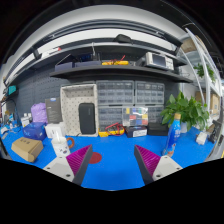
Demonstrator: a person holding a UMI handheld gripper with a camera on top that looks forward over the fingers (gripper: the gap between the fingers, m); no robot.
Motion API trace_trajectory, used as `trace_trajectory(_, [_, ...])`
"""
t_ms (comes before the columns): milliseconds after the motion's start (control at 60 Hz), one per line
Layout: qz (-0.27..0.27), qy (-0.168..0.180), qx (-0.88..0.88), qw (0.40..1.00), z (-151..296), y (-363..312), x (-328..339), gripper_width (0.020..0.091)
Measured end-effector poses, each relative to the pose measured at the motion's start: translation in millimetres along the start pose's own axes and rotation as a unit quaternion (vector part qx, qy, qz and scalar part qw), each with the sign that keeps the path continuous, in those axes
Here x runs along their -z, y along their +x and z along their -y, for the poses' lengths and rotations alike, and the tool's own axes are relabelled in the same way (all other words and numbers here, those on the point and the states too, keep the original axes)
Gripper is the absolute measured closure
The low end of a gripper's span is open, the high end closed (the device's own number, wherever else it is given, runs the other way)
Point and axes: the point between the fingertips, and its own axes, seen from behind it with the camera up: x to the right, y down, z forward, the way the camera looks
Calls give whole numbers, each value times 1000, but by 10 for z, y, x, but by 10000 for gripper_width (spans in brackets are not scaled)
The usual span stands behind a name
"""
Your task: Pour water
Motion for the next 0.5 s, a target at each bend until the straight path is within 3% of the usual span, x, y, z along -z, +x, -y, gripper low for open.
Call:
trace_trajectory(267, [8,9,11,1000,-125,345,-44,238])
trace_trajectory(500, [-13,5,6,1000,-384,1161,-57,241])
